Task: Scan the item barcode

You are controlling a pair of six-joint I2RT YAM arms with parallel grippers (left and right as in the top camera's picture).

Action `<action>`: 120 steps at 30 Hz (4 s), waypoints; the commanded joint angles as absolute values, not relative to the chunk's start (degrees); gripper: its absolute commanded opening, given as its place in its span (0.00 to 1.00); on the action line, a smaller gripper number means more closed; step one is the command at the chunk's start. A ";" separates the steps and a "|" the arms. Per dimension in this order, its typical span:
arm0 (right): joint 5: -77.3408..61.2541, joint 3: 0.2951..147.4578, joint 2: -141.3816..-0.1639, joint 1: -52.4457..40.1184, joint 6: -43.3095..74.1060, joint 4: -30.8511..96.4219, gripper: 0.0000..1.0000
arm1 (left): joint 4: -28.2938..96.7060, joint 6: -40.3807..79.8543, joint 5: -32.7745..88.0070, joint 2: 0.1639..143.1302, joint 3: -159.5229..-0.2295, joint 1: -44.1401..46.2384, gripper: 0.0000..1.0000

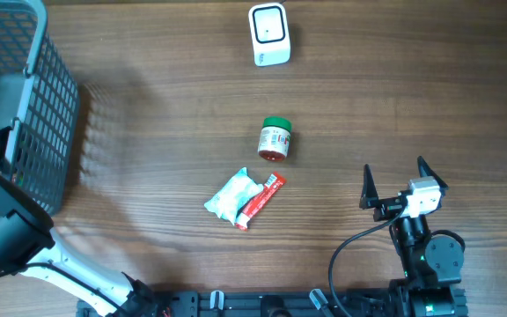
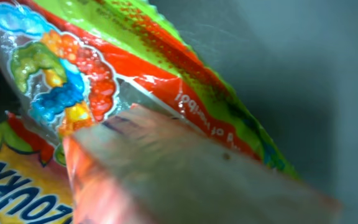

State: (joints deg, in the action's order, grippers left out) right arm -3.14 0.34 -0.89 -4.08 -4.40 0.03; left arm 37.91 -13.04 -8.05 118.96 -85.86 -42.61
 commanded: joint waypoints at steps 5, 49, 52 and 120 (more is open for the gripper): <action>-2.44 0.30 -0.64 -3.88 -4.47 -0.12 1.00 | 42.30 -8.03 -9.69 119.57 -88.29 -43.44 0.04; -2.44 0.30 -0.64 -3.88 -4.47 -0.12 1.00 | 73.32 22.02 -7.20 73.76 -90.59 8.84 0.04; -2.44 0.30 -0.64 -3.88 -4.49 -0.12 1.00 | 71.64 23.75 -6.35 77.82 -84.79 10.70 0.04; -2.44 0.30 -0.64 -3.88 -4.47 -0.12 1.00 | 49.06 24.51 -2.55 86.04 -66.43 15.84 0.04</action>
State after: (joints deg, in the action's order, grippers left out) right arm -3.14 0.36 -0.89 -4.08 -4.40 0.03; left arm 49.04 24.36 -2.07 86.30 -65.54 16.21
